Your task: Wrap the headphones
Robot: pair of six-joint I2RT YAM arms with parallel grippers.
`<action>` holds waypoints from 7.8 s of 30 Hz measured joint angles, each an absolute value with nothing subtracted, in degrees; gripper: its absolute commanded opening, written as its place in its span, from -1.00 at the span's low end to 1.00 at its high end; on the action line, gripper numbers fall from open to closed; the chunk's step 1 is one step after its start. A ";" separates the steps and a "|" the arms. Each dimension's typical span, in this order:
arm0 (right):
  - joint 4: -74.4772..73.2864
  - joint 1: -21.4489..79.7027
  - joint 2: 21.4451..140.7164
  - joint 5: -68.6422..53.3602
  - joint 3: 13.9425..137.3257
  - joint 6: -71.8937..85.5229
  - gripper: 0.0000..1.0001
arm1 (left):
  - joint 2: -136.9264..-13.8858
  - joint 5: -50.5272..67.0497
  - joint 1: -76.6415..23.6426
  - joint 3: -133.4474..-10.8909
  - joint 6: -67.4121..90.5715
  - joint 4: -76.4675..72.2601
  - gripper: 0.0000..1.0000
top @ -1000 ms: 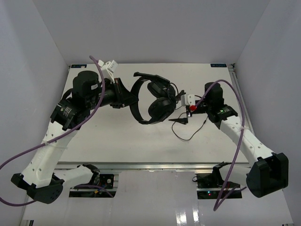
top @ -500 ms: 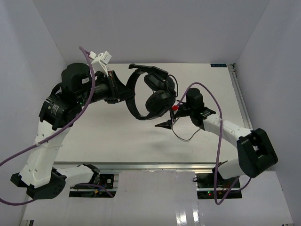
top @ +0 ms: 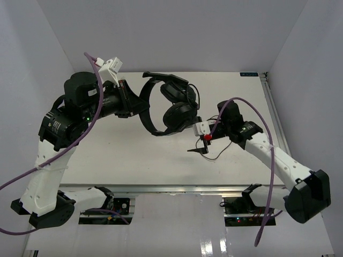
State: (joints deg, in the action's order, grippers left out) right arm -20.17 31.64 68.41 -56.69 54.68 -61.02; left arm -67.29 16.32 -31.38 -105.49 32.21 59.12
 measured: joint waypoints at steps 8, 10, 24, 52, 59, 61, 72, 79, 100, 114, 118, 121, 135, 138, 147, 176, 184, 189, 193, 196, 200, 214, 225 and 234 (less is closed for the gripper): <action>-9.26 31.79 64.00 -43.92 51.76 -49.28 0.90 | -67.29 16.04 -31.38 -105.49 31.97 59.57 -1.00; -4.94 31.79 67.08 -43.31 51.71 -46.41 0.91 | -67.29 16.33 -31.38 -105.49 31.97 59.56 -1.00; 23.58 33.13 88.53 -54.02 52.71 -27.95 0.43 | -69.79 19.29 -31.38 -115.05 32.57 58.95 -1.00; 23.48 33.47 77.64 -64.48 42.78 -31.18 -0.16 | -70.19 8.03 -31.38 -121.76 35.86 53.15 -1.00; 15.68 33.45 76.82 -61.78 42.74 -36.70 0.10 | -69.22 8.53 -31.38 -119.93 35.75 52.19 -1.00; 14.69 33.45 76.83 -61.22 42.83 -37.15 0.17 | -68.91 9.17 -31.38 -119.52 35.70 52.26 -1.00; 12.92 32.24 81.81 -61.13 50.43 -37.46 0.24 | -67.60 12.10 -31.38 -117.27 35.04 52.30 -1.00; 12.97 29.30 84.20 -64.39 53.04 -36.27 0.10 | -67.59 12.51 -31.38 -116.97 34.32 52.29 -1.00; 12.96 26.00 85.78 -68.38 53.34 -36.31 0.55 | -67.47 13.21 -31.38 -116.07 33.64 52.25 -1.00; 15.32 25.98 87.74 -67.84 57.90 -35.05 0.57 | -66.80 14.46 -31.38 -112.59 33.67 51.78 -1.00; 15.33 26.14 88.06 -69.41 57.87 -34.75 0.57 | -66.65 14.64 -31.38 -112.55 33.68 51.75 -1.00; 15.37 26.84 88.66 -69.30 57.70 -34.64 0.56 | -66.63 14.80 -31.38 -112.55 33.69 51.69 -1.00; 16.37 28.62 96.92 -67.75 58.92 -31.99 0.08 | -66.39 14.51 -31.38 -113.47 33.76 51.44 -1.00; 16.57 28.62 96.84 -68.04 58.31 -32.05 -0.16 | -66.02 13.78 -31.38 -113.43 33.80 51.44 -1.00; 15.74 28.62 96.61 -69.58 57.18 -28.90 -0.82 | -61.52 10.58 -31.38 -108.67 35.20 49.73 -1.00; -48.64 33.40 53.56 -17.31 62.73 -71.71 -0.85 | -63.88 -16.53 -31.46 -86.67 35.79 39.41 -1.00; -51.28 41.69 52.23 -6.71 67.50 -76.31 -0.85 | -75.36 -17.67 -31.44 -87.23 35.11 38.42 -1.00; -49.58 52.00 57.52 6.15 71.19 -77.40 -0.85 | -82.67 -15.43 -31.44 -88.12 34.02 39.22 -1.00; -47.16 55.21 60.31 12.47 73.35 -78.48 -0.85 | -83.90 -14.52 -31.44 -87.65 33.44 40.77 -1.00; -45.98 57.27 61.01 15.44 72.98 -78.63 -0.85 | -83.56 -14.07 -31.44 -87.63 33.98 40.80 -1.00; -44.99 59.64 63.10 16.79 71.94 -78.38 -0.85 | -83.46 -13.72 -31.44 -87.64 35.58 40.69 -1.00; -41.07 60.55 71.96 18.34 87.01 -75.93 -0.85 | -82.99 -12.55 -31.44 -75.31 36.34 33.95 -1.00; -39.45 60.05 76.74 19.25 91.23 -74.49 -0.85 | -77.22 -9.51 -31.60 -64.14 34.21 30.48 -1.00; -39.30 55.79 81.26 13.29 98.06 -68.88 -0.85 | -69.28 -4.01 -32.30 -58.37 27.96 25.07 -1.00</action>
